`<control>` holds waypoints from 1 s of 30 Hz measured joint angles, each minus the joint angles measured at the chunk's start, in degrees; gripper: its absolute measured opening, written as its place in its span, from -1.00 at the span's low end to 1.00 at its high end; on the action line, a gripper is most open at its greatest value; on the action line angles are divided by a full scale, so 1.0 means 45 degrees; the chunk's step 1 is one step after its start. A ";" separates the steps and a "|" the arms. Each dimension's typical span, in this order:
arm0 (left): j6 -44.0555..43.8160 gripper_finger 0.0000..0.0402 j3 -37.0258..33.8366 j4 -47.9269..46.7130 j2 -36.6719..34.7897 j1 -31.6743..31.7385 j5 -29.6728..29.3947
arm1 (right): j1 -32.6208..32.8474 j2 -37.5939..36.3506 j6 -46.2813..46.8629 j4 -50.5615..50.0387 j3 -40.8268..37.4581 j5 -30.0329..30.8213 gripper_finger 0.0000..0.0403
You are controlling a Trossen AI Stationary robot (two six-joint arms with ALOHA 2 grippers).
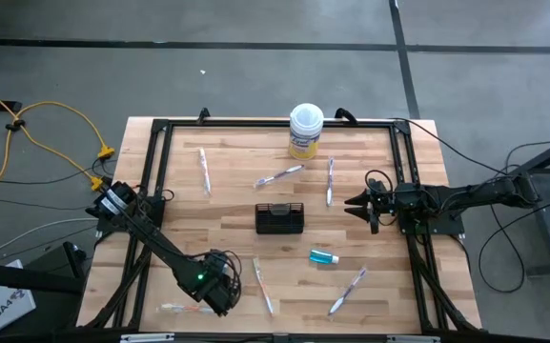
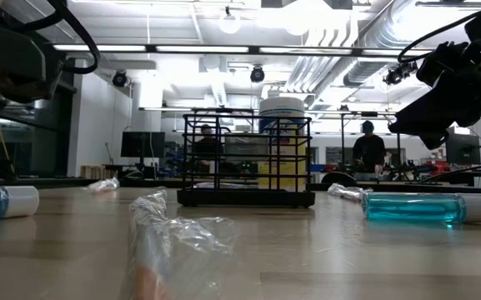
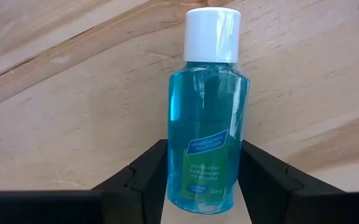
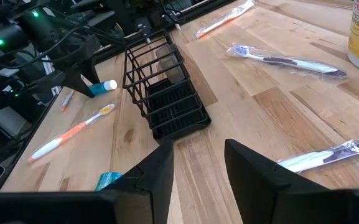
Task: Pick & Place toothbrushing station
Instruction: Put the left blue mouthwash into the wire organizer
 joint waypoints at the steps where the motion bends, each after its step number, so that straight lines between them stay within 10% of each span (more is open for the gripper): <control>1: -0.0009 -0.24 -0.0005 -0.0004 0.0000 0.0000 0.0000 | -0.0001 -0.0003 0.0001 0.0000 0.0003 0.0002 -0.33; 30: -0.0001 -0.29 -0.0034 0.0047 -0.0228 -0.0104 -0.0506 | 0.0002 0.0000 0.0000 0.0000 -0.0001 0.0000 -0.33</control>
